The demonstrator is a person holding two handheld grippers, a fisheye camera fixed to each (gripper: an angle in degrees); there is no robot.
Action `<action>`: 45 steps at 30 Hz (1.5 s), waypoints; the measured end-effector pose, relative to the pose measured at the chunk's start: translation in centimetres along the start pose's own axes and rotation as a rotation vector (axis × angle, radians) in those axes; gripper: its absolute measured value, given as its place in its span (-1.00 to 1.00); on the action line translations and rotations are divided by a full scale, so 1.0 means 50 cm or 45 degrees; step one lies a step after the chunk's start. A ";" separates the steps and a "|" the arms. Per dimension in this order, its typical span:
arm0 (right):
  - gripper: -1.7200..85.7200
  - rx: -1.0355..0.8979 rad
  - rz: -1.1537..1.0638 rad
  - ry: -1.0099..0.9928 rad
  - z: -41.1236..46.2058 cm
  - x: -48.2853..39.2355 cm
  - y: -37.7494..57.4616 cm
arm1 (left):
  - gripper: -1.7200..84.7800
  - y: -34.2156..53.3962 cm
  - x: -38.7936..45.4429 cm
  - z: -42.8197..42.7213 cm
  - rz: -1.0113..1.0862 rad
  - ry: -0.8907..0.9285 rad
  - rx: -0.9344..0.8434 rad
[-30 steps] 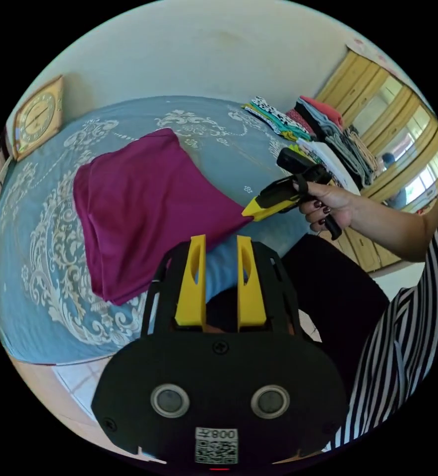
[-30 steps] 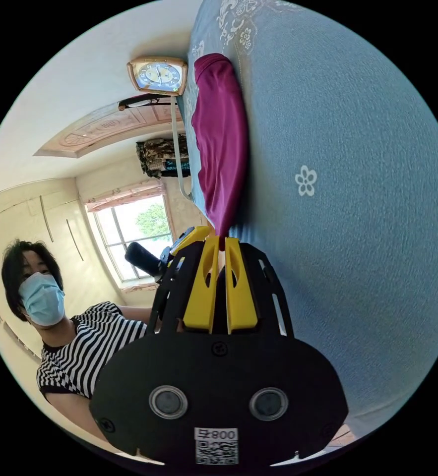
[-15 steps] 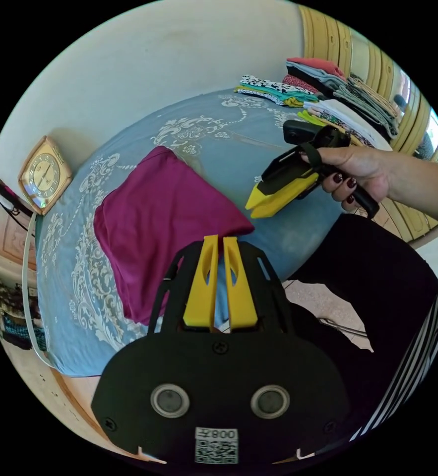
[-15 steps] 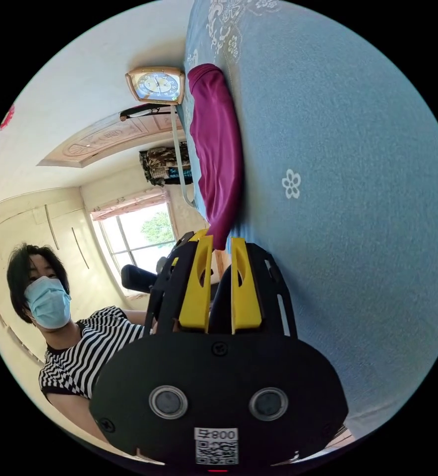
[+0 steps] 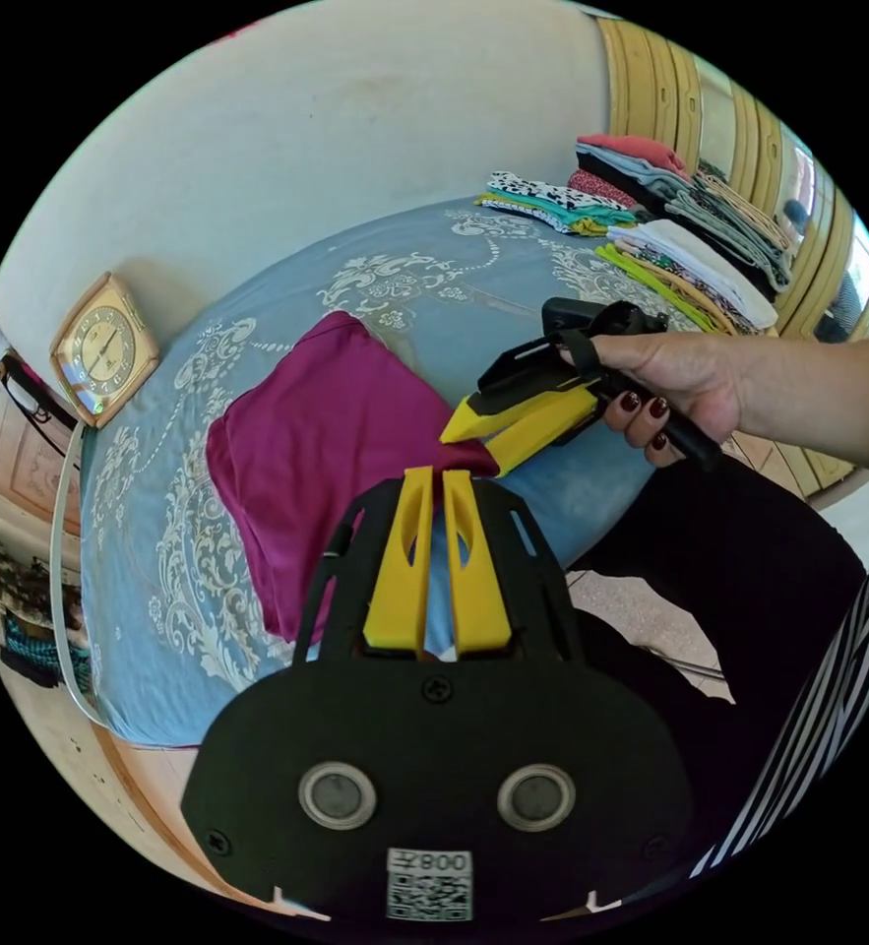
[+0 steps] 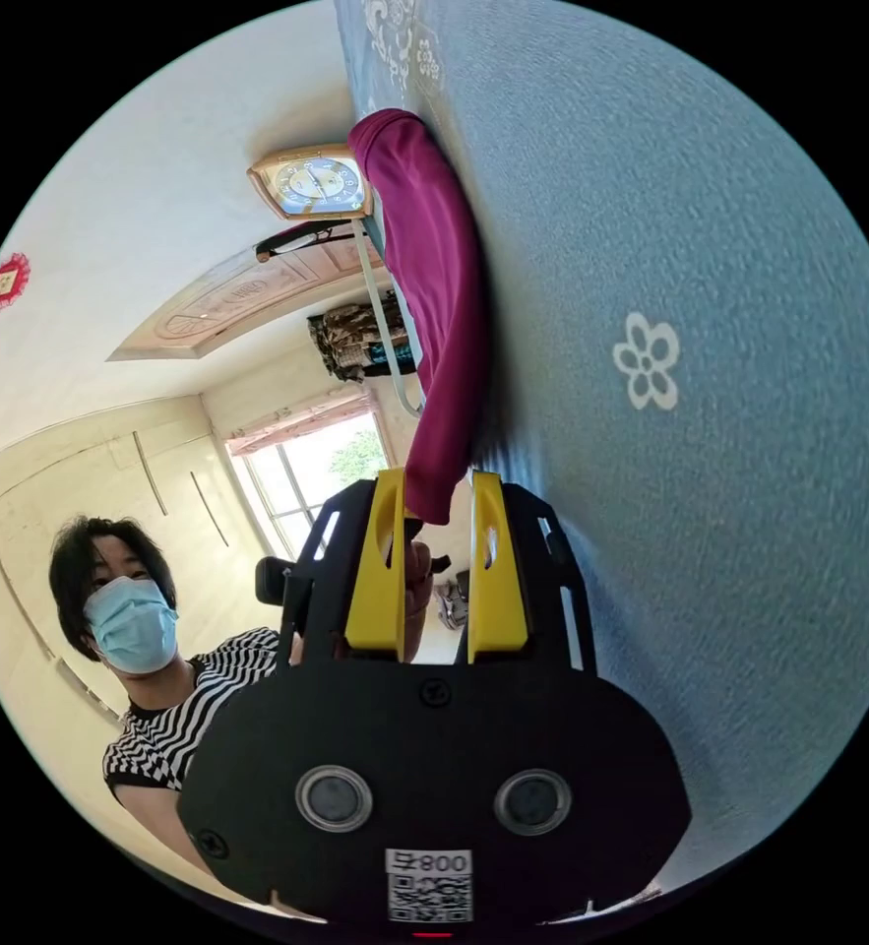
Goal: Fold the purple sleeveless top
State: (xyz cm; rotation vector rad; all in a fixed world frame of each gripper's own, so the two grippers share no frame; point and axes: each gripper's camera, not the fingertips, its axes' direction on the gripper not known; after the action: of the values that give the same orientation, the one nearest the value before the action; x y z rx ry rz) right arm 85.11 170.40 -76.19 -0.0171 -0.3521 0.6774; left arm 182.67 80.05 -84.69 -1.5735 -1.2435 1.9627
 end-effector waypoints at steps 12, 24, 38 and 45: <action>-0.91 -0.014 -0.103 0.032 0.043 -0.126 0.040 | -0.83 0.145 -0.235 -0.013 -0.575 0.432 -0.018; -0.92 -0.020 -0.174 0.032 0.114 -0.281 0.087 | -0.73 0.407 -0.458 0.119 -1.711 1.456 0.548; -0.93 0.013 -0.208 0.018 0.169 -0.451 0.176 | -0.81 0.450 -0.515 0.122 -1.985 1.407 0.716; -0.93 0.032 -0.207 0.028 0.185 -0.546 0.247 | -0.86 0.440 -0.492 0.104 -1.956 1.343 0.687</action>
State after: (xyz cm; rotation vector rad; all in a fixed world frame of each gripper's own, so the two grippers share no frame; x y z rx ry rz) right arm 54.84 162.32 -77.65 0.0279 -0.3196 0.5207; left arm 191.70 47.95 -86.80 -0.6242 -0.7849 0.2787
